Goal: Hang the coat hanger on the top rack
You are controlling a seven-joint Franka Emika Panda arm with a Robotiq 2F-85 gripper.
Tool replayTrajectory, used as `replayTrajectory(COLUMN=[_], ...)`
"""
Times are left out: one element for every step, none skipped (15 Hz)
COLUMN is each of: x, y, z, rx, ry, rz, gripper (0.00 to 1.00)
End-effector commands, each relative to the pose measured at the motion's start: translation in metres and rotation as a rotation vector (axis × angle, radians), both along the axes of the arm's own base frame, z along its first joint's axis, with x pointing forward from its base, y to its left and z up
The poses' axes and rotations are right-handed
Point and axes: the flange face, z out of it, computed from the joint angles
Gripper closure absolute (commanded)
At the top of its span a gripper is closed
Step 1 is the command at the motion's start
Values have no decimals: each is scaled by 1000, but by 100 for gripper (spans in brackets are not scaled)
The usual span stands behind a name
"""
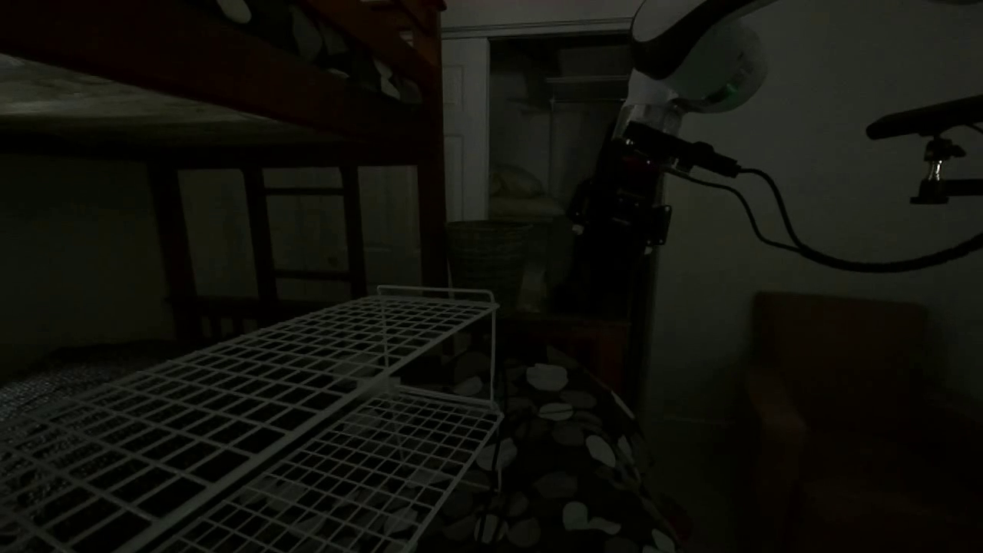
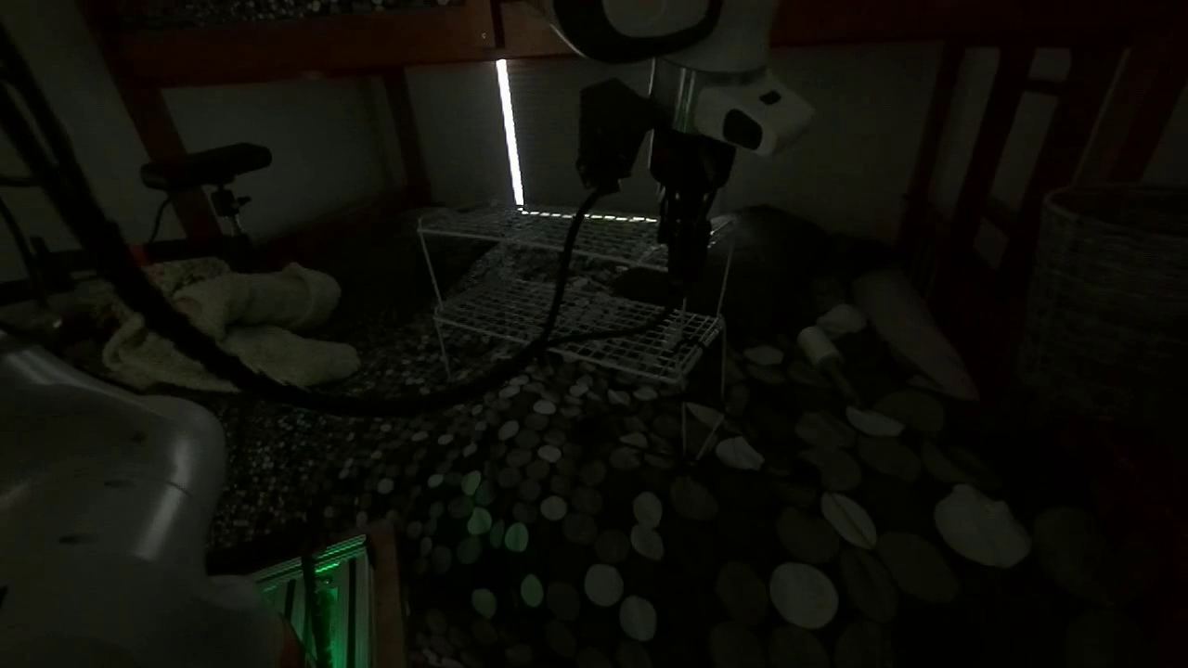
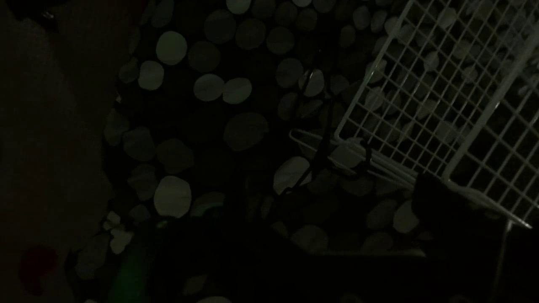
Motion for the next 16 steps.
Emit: replayTrajectory(x=[34,41,47,52,57,63,67,70,74,78,81,70,73,74,74,74], y=[11,14,18,21,23,22,21,19,16,15,14,16,16,16,16,17], z=[-17,-23,-30,-39,-47,-58,-68,-79,-90,-101,-113,-96,-104,-105,-103,-100], rx=[-37,-50,-62,-76,-91,-114,-142,-168,-195,-214,-230,-191,-197,-197,-196,-195], ry=[31,29,27,29,33,36,53,63,77,90,106,92,104,107,103,98], rz=[-166,-205,-246,-272,-297,-305,-297,-294,-291,-289,-287,-271,-270,-270,-269,-268], gripper=[0,0,0,0,0,0,0,0,0,0,0,0,0,0,0,0])
